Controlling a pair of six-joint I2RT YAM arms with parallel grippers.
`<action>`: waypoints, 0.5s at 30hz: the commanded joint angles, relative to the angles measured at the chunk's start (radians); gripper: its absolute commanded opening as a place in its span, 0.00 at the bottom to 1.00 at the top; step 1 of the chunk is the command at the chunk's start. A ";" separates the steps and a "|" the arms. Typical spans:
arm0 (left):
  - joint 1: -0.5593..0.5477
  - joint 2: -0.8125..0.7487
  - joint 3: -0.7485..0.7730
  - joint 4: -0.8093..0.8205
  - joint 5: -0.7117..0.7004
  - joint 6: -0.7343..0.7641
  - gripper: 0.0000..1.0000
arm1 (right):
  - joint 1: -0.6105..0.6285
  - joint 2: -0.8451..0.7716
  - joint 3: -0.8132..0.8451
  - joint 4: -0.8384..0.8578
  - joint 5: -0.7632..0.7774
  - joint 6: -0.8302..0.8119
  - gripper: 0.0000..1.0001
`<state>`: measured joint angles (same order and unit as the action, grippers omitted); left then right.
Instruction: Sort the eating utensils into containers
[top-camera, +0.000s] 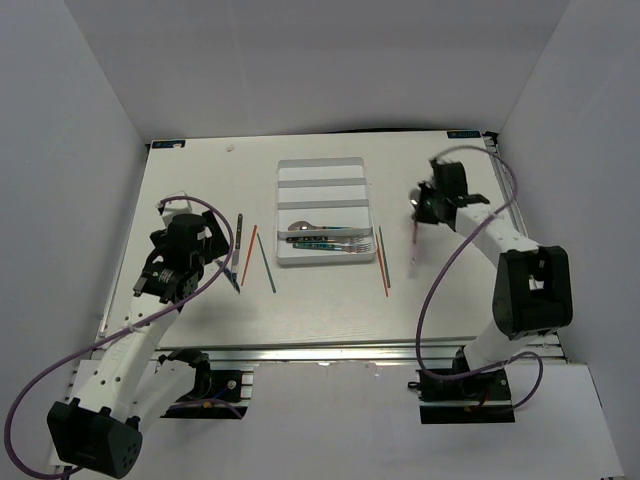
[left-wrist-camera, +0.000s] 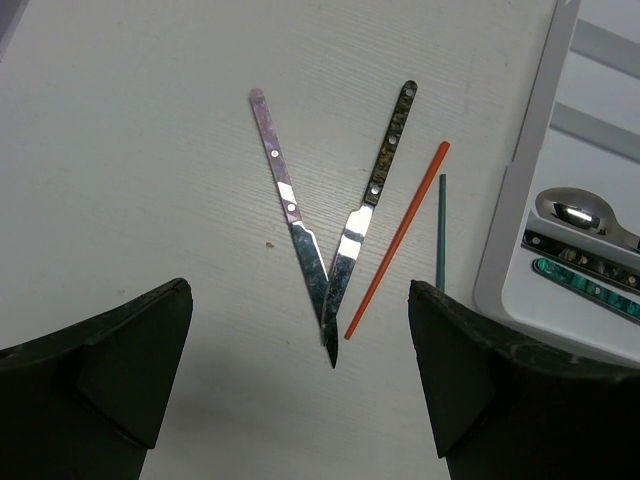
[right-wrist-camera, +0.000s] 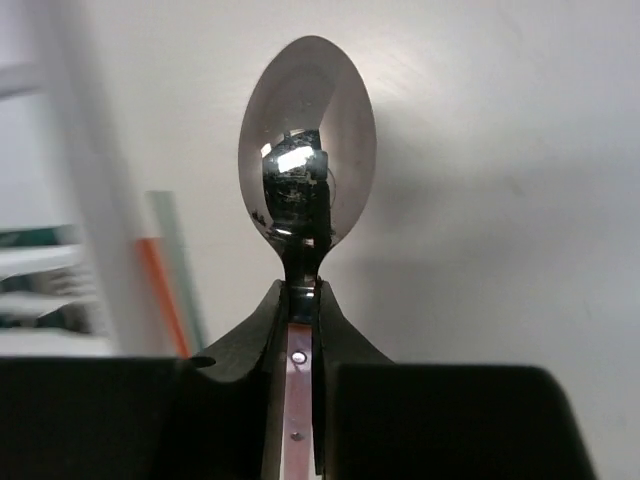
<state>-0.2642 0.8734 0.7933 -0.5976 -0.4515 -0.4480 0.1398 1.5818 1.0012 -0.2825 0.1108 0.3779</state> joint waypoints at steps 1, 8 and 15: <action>-0.003 0.004 0.000 0.016 0.007 0.009 0.98 | 0.110 0.073 0.244 0.162 -0.279 -0.409 0.00; -0.003 0.010 0.001 0.013 0.000 0.006 0.98 | 0.409 0.472 0.911 -0.331 -0.254 -1.236 0.00; -0.003 0.029 0.003 0.015 0.005 0.008 0.98 | 0.463 0.596 1.052 -0.384 -0.402 -1.451 0.00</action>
<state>-0.2642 0.8993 0.7933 -0.5976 -0.4515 -0.4454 0.6178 2.1765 2.0430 -0.5747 -0.2199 -0.8555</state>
